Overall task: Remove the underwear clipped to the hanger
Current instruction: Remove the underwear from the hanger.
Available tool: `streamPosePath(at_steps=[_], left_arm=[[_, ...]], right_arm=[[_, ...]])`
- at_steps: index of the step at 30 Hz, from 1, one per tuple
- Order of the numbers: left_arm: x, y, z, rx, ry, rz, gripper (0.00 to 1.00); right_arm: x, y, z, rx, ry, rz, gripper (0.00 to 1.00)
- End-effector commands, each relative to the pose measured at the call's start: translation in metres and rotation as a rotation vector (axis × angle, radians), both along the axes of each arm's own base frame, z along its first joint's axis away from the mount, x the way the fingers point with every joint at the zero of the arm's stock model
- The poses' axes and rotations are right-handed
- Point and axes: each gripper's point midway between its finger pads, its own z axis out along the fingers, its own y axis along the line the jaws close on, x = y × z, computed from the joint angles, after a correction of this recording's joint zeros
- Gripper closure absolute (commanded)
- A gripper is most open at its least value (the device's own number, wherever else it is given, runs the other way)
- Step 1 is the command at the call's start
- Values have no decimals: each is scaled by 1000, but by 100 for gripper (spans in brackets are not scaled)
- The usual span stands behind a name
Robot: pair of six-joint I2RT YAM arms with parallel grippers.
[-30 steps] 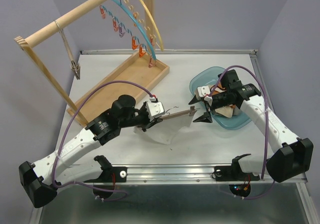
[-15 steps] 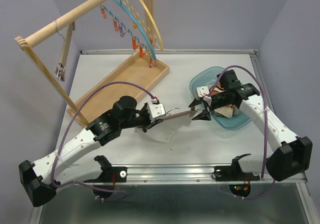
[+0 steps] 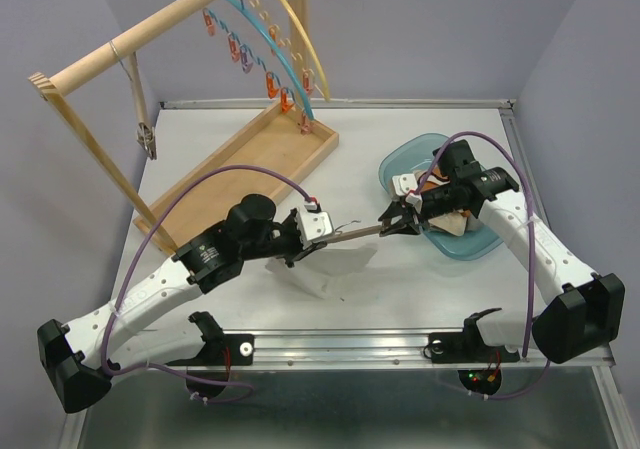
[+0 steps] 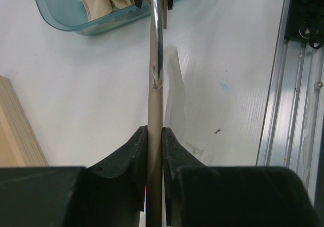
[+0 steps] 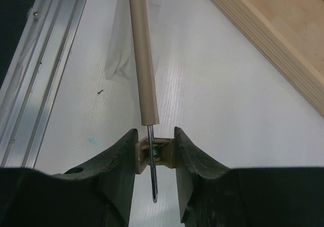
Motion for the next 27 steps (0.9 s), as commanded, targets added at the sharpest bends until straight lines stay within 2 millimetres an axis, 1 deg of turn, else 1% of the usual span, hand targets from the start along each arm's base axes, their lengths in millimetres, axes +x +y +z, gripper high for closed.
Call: streamPosePath(at_steps=[1, 2, 3, 4, 5, 7, 8, 9, 10, 11, 12, 14, 15, 16, 18, 20, 21, 23, 24, 25, 26, 27], left_arm=[[8, -6, 33, -62, -86, 7, 100], [8, -6, 34, -62, -88, 5, 100], [8, -6, 33, -59, -89, 4, 100], [8, -6, 33, -57, -90, 3, 100], [8, -6, 32, -55, -88, 3, 100], [9, -8, 31, -53, -87, 1, 100], [9, -8, 30, -49, -86, 1, 100], [8, -9, 29, -48, -80, -3, 100], [8, -10, 28, -47, -79, -3, 100], [9, -11, 28, -47, -79, -4, 100], [8, -12, 26, -47, -73, -7, 100], [7, -15, 27, -54, -73, -17, 100], [7, -17, 25, -54, -63, -22, 100], [7, -20, 27, -66, -61, -26, 100], [6, -25, 25, -68, -48, -38, 100], [6, -30, 27, -79, -43, -41, 100], [7, -32, 24, -71, -33, -45, 100], [8, -36, 28, -80, -31, -44, 100], [9, -39, 26, -76, -25, -46, 100], [9, -41, 29, -86, -29, -51, 100], [9, -42, 31, -91, -29, -53, 100], [10, -44, 29, -88, -19, -54, 100]], right_arm=[[-5, 1, 1, 1, -3, 16, 78], [-4, 1, 2, 0, -9, 15, 82], [-4, 1, 2, -1, -13, 14, 93], [-4, 0, 3, -4, -19, 12, 96], [-4, 0, 3, -4, -21, 11, 98], [-3, 0, 4, -4, -27, 11, 96], [-3, 1, 4, -3, -24, 12, 93], [-4, 1, 6, 3, -18, 11, 78], [-4, 2, 7, 11, -12, 14, 70], [-6, 3, 10, 21, -5, 17, 48], [-8, 4, 12, 30, 0, 20, 39], [-12, 6, 18, 62, 10, 33, 27], [-13, 7, 22, 72, 14, 34, 16], [-16, 9, 25, 86, 19, 45, 16], [-19, 12, 29, 101, 28, 59, 15], [-21, 16, 29, 105, 34, 70, 15], [-24, 18, 28, 101, 45, 78, 15], [-21, 23, 21, 83, 39, 76, 16], [-23, 27, 18, 68, 59, 71, 17], [-17, 28, 9, 41, 32, 48, 18], [-16, 31, 5, 28, 25, 39, 19], [-19, 34, 1, 13, 36, 34, 21]])
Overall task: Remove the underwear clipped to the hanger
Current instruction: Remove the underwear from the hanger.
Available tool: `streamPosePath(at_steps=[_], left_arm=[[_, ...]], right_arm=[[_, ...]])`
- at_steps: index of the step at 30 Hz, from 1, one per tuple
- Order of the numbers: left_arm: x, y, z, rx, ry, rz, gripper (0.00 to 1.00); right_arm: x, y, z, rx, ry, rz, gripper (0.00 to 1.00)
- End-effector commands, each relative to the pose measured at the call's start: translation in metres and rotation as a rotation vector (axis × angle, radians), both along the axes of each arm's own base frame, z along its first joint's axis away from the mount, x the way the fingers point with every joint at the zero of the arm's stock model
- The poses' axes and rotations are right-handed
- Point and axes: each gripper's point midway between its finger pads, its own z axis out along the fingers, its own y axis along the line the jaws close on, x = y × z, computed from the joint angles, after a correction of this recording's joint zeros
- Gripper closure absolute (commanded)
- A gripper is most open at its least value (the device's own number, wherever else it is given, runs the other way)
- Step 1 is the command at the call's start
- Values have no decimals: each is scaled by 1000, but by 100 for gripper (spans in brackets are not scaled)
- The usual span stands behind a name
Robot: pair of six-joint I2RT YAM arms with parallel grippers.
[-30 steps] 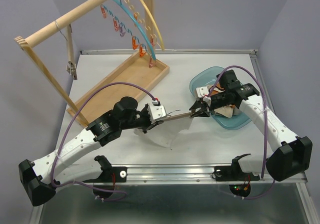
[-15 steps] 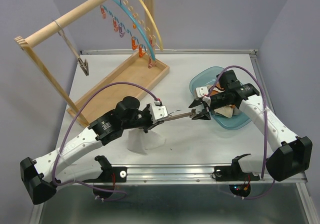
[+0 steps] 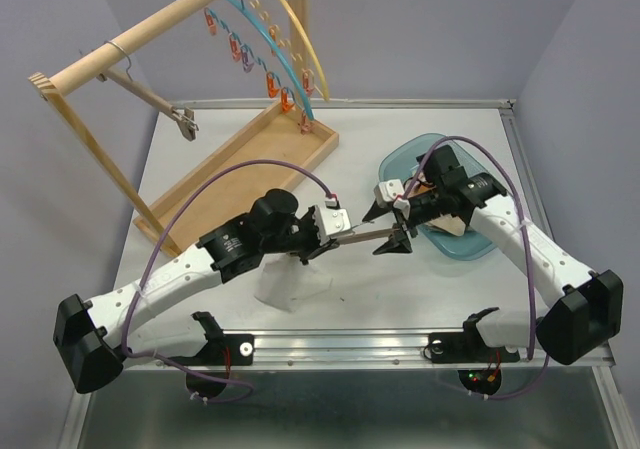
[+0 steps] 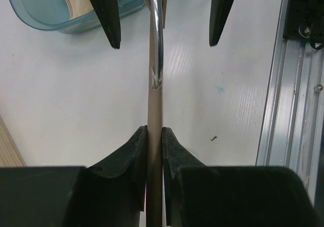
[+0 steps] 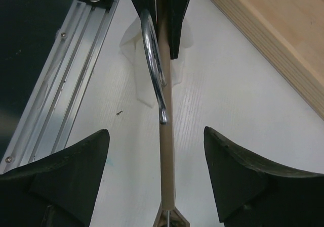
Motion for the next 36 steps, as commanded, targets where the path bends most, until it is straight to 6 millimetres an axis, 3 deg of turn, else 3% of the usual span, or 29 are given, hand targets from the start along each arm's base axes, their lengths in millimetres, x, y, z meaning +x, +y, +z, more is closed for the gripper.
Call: streamPosePath(at_steps=[1, 5, 6, 14, 15, 17, 18, 19, 22, 25, 30, 33, 34, 36], left_arm=[[5, -22, 50, -140, -70, -29, 100], [5, -25, 50, -146, -66, -33, 100], [5, -26, 50, -149, -63, -36, 100], [3, -25, 50, -165, -58, -30, 100], [4, -25, 50, -168, -60, -19, 100], [7, -23, 53, -183, -67, 7, 100], [10, -22, 55, -187, -78, 21, 98], [10, -21, 57, -194, -86, 25, 83], [9, -17, 70, -228, -117, 30, 52], [8, -12, 90, -275, -169, 34, 33], [4, 5, 116, -316, -260, 54, 23], [-4, 19, 106, -264, -307, 27, 22], [-6, 23, 90, -228, -300, 19, 22], [-10, 34, 83, -200, -357, 2, 22]], right_arm=[[7, 11, -11, -48, -43, -50, 22], [7, 12, -19, -72, -53, -62, 35], [7, 12, -19, -70, -54, -61, 43], [6, 11, -15, -66, -74, -65, 80], [6, 11, -14, -63, -82, -65, 90], [7, 10, -14, -68, -89, -70, 99], [6, 9, -15, -71, -89, -72, 100], [7, 8, -16, -79, -94, -80, 99], [10, 5, -19, -100, -107, -99, 99], [12, 0, -25, -123, -117, -118, 100], [15, -8, -32, -167, -137, -159, 99], [19, -15, -33, -194, -153, -202, 99], [20, -18, -34, -206, -164, -216, 99], [21, -22, -33, -208, -173, -230, 99]])
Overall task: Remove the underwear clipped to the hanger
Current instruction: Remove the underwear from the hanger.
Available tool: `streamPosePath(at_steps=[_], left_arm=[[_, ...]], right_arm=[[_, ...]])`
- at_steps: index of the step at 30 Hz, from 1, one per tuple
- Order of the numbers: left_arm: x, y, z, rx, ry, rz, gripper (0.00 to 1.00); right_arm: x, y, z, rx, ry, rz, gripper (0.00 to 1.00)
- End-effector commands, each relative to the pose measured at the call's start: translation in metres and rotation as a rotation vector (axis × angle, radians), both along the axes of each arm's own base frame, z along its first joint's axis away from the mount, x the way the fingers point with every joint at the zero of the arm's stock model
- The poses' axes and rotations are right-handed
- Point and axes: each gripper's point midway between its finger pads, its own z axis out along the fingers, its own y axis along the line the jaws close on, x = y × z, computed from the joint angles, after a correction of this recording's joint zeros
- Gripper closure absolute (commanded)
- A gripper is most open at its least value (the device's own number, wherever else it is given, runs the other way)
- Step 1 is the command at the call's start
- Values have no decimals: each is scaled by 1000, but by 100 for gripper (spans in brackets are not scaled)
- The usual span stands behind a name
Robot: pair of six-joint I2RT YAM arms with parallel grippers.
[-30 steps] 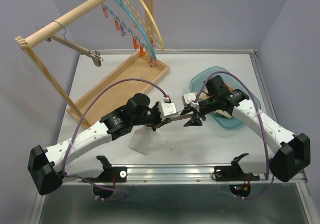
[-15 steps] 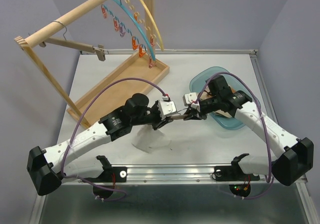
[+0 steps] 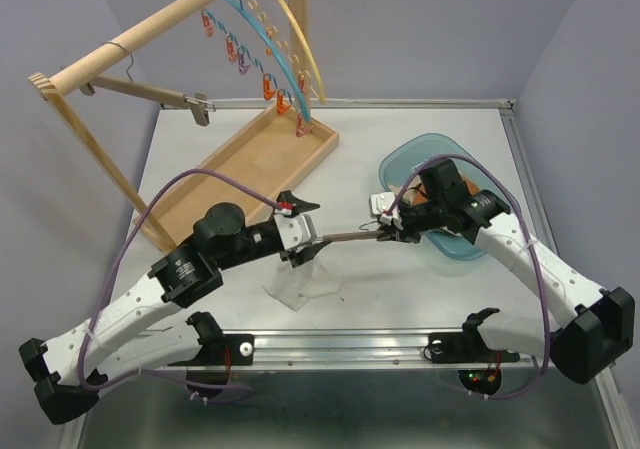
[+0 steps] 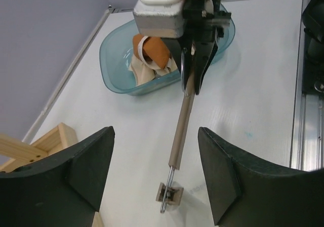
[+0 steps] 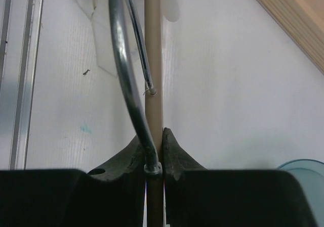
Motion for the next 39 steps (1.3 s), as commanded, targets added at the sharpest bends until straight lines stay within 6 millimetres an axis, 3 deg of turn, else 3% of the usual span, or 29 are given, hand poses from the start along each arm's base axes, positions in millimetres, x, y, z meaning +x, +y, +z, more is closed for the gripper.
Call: streamPosePath(at_steps=[1, 4, 7, 19, 25, 33, 36, 39], left_arm=[[-6, 20, -36, 113, -83, -6, 21], [-6, 33, -49, 156, -129, 11, 21], [-9, 39, -75, 231, -144, -11, 20], [0, 34, -108, 324, -131, -19, 21], [11, 27, -112, 343, -138, 2, 22], [19, 20, -104, 315, -159, 21, 25], [18, 18, -107, 319, -152, 9, 28], [19, 16, -113, 332, -134, 6, 40]], right_arm=[[4, -9, 4, -6, -55, -47, 99], [2, -11, 1, -11, -52, -53, 100], [0, -12, -1, -13, -48, -51, 99], [-2, -11, 0, -2, -40, -42, 100], [-4, -10, 0, 3, -34, -34, 99], [-6, -9, 0, 7, -30, -24, 100], [-7, -10, 0, 7, -27, -23, 100], [-7, -10, 0, 8, -26, -22, 99]])
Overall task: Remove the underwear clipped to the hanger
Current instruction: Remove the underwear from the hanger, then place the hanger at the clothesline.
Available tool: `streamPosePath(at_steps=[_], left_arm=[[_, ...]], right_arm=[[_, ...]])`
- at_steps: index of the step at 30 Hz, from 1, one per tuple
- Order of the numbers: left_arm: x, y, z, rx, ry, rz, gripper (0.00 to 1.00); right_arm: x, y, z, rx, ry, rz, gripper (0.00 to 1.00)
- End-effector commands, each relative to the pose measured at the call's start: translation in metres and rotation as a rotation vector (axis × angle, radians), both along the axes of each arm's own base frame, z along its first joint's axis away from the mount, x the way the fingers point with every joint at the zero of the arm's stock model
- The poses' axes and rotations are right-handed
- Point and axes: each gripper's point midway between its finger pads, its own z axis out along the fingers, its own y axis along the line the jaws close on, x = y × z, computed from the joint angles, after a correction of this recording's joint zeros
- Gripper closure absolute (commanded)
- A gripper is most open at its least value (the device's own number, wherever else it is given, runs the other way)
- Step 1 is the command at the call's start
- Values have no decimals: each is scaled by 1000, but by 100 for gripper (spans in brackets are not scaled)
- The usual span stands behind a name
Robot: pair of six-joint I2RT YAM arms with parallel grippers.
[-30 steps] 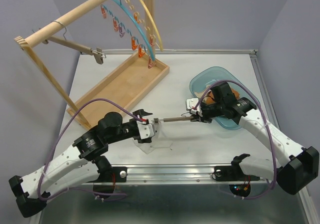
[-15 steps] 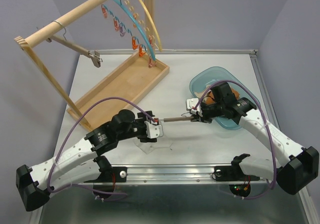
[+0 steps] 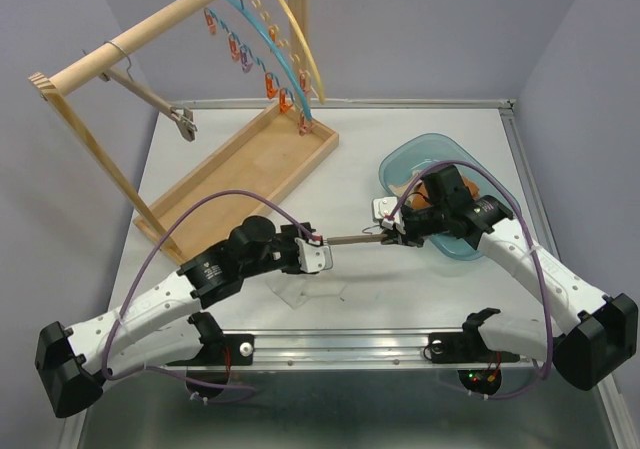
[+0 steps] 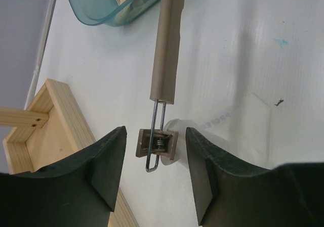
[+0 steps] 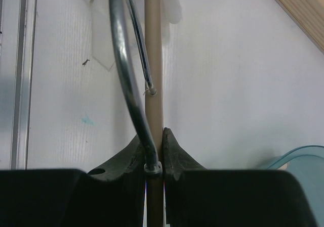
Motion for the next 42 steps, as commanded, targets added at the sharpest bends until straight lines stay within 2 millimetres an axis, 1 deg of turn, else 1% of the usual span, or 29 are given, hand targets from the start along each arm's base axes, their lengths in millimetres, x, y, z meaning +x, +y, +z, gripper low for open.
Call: streamPosePath(at_steps=[1, 4, 5, 6, 7, 9, 12, 14, 15, 16, 17, 19, 20, 22, 23, 26, 29, 30, 33, 34, 35, 36, 37, 39, 42], left_arm=[[2, -7, 5, -24, -18, -12, 43], [2, -8, 2, -16, -8, -16, 63], [3, -8, 2, -14, -8, -13, 76], [3, -8, 2, -12, -10, -13, 81], [4, -8, 2, -12, -12, -5, 89], [5, -8, 5, -17, -18, -1, 92], [6, -8, 11, -32, -25, 2, 93], [4, -9, 17, -58, -20, 2, 88], [3, -10, 21, -74, -22, -2, 82], [-1, -11, 27, -97, -23, -16, 73], [-2, -12, 31, -121, -19, -20, 57], [-10, -13, 42, -166, -25, -52, 39], [-12, -14, 47, -187, -20, -59, 25], [-17, -14, 55, -214, -22, -76, 23], [-20, -15, 64, -241, -28, -87, 22], [-21, -17, 80, -286, -32, -93, 18], [-19, -22, 82, -292, -3, -87, 13], [-18, -24, 86, -298, 5, -86, 12], [-14, -34, 82, -270, 55, -84, 12], [-11, -41, 75, -246, 79, -91, 12], [-11, -43, 69, -219, 102, -95, 12], [-11, -46, 72, -203, 116, -101, 13], [-9, -52, 60, -165, 154, -111, 14], [-8, -59, 53, -115, 198, -125, 18], [-6, -66, 43, -53, 244, -139, 21]], right_arm=[[-4, 3, 8, 38, -12, 19, 100], [-4, 3, 9, 40, -12, 22, 99], [-4, 3, 8, 39, -9, 22, 99], [-5, 3, 8, 39, -10, 22, 99], [-4, 3, 7, 36, -8, 21, 100], [-4, 3, 7, 37, -8, 22, 100], [-5, 3, 6, 34, -5, 22, 99], [-4, 3, 6, 33, -6, 21, 100], [-5, 3, 6, 32, -5, 23, 99], [-4, 3, 6, 32, -6, 24, 99], [-4, 2, 5, 31, -4, 22, 100], [-4, 2, 4, 29, -2, 23, 100], [-4, 3, 4, 29, -2, 24, 99], [-4, 3, 3, 28, 2, 25, 99], [-5, 3, 3, 28, 6, 27, 99], [-5, 3, 2, 28, 10, 29, 99], [-6, 3, 2, 29, 14, 33, 100], [-6, 4, 1, 30, 16, 34, 100], [-7, 4, 0, 30, 22, 38, 100], [-7, 4, 1, 31, 20, 39, 100], [-7, 4, 0, 29, 24, 39, 99], [-8, 4, 0, 31, 24, 42, 99], [-8, 4, -1, 31, 26, 44, 99], [-9, 4, -1, 30, 28, 46, 99], [-9, 4, -1, 27, 26, 46, 99]])
